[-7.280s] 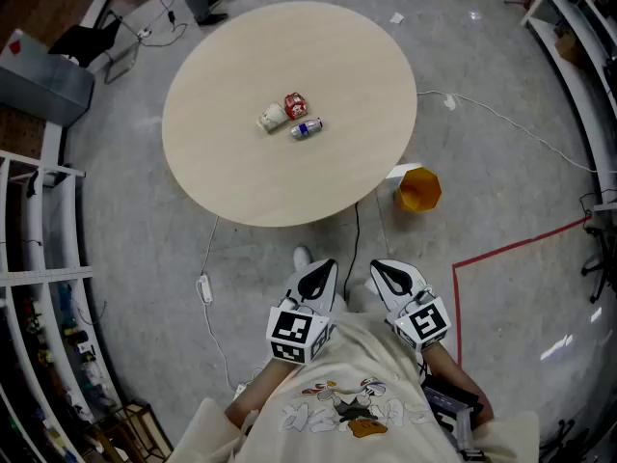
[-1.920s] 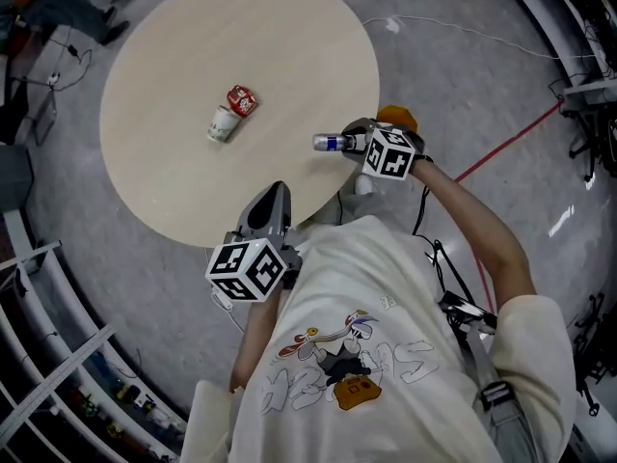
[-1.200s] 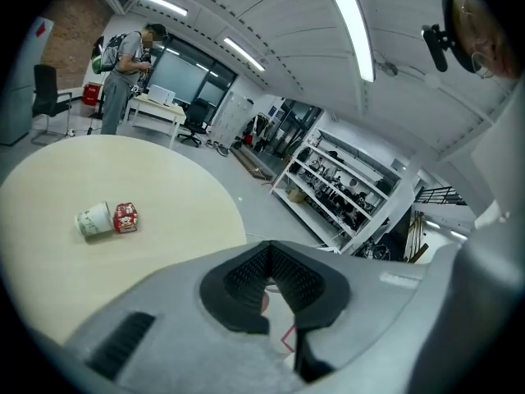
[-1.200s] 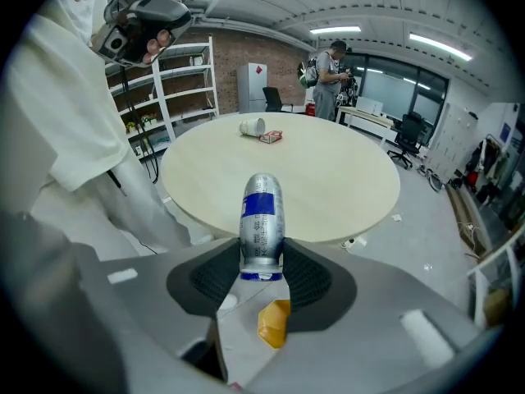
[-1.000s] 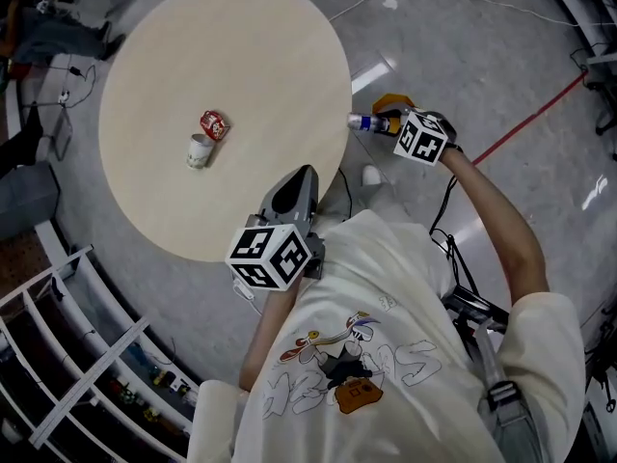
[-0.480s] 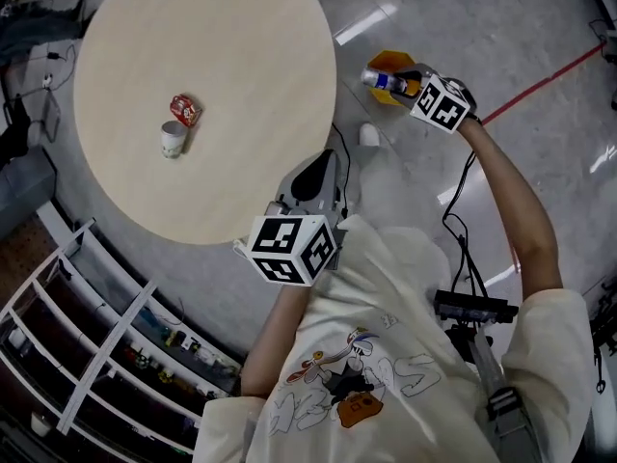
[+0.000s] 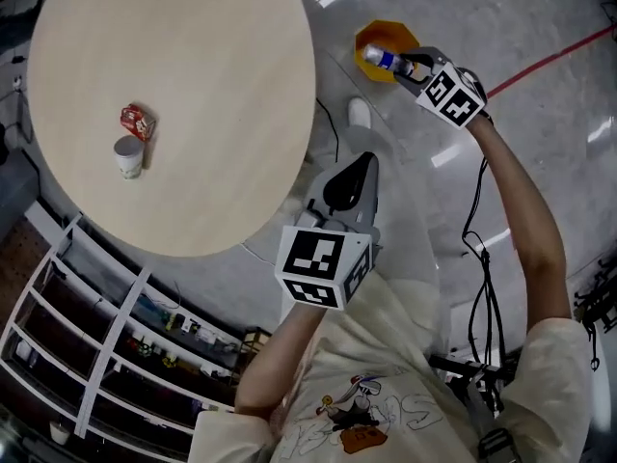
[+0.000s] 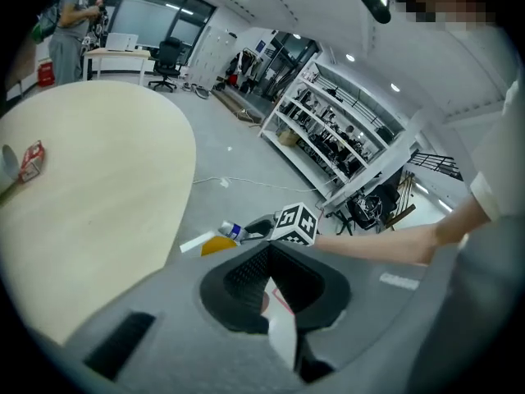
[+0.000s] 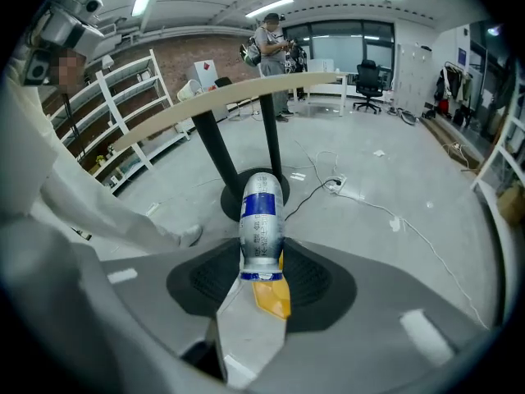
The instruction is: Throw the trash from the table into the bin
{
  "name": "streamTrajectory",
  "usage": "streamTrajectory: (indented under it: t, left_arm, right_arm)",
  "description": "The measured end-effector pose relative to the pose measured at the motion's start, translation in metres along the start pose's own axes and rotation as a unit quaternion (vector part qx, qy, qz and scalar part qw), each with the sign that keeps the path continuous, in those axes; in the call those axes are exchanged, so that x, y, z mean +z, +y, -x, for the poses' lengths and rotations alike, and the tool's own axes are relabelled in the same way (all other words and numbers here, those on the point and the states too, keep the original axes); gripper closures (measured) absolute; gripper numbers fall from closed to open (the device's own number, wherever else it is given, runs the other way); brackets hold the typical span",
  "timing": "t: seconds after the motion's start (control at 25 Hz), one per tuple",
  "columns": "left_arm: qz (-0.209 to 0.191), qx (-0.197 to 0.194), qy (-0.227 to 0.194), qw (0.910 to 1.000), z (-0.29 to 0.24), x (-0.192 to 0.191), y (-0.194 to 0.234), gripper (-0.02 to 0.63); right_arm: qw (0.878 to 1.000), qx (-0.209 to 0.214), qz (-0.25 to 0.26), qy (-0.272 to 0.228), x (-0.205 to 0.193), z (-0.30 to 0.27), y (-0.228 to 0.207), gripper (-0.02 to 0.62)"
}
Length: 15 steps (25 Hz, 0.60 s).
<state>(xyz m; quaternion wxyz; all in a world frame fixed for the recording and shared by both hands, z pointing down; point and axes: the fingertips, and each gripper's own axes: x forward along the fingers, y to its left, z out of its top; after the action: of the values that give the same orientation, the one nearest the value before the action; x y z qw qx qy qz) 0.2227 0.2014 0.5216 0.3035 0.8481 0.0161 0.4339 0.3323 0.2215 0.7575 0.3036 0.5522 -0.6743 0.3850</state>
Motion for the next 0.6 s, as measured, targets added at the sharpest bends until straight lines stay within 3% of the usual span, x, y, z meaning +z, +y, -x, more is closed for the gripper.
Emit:
streamTrajectory:
  t: [0.28,0.6]
  left_arm:
    - [-0.014,-0.013,0.04,0.999,-0.067,-0.025,0.018,0.603]
    - [-0.018,-0.004,0.057,0.9982,-0.138,-0.06,0.048,0.602]
  right_arm:
    - [0.999,-0.002,-0.033,0.019,-0.049,-0.05,-0.018,0.425]
    - [0.998,-0.001,-0.035,0.048,-0.096,-0.097,-0.035,0.425]
